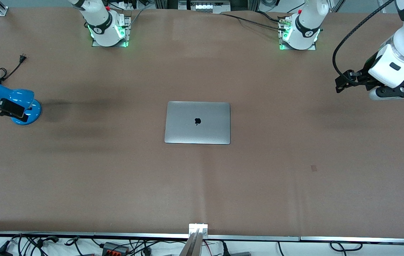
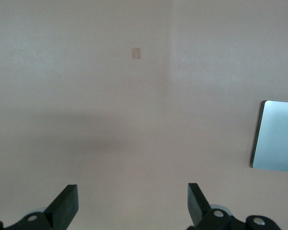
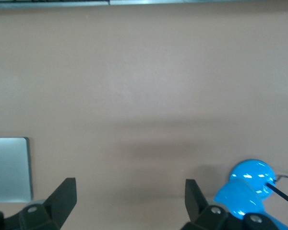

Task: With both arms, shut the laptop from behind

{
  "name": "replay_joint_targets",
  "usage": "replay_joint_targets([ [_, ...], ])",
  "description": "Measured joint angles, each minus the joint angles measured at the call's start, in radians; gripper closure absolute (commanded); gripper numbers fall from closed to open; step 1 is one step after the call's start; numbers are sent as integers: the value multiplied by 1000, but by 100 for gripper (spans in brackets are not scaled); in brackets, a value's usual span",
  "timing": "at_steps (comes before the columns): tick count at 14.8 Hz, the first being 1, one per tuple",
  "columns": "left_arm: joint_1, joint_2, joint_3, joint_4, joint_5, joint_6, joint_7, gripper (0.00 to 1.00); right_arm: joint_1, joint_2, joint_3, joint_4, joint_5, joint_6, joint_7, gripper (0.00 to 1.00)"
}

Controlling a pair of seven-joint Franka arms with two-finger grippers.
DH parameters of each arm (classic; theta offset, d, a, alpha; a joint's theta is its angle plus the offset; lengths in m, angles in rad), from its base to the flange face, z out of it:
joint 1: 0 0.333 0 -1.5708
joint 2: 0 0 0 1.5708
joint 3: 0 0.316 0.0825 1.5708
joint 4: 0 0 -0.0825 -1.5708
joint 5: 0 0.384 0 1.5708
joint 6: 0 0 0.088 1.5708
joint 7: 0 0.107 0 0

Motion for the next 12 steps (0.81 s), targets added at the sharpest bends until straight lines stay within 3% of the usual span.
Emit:
replay_joint_targets([
  [8,-1,8,22,0,0,5,66,0,0,-198,10,-268,-10,3,0,0],
  [12,-13,8,22,0,0,6,69,0,0,-235,10,-313,-11,11,-2,0],
])
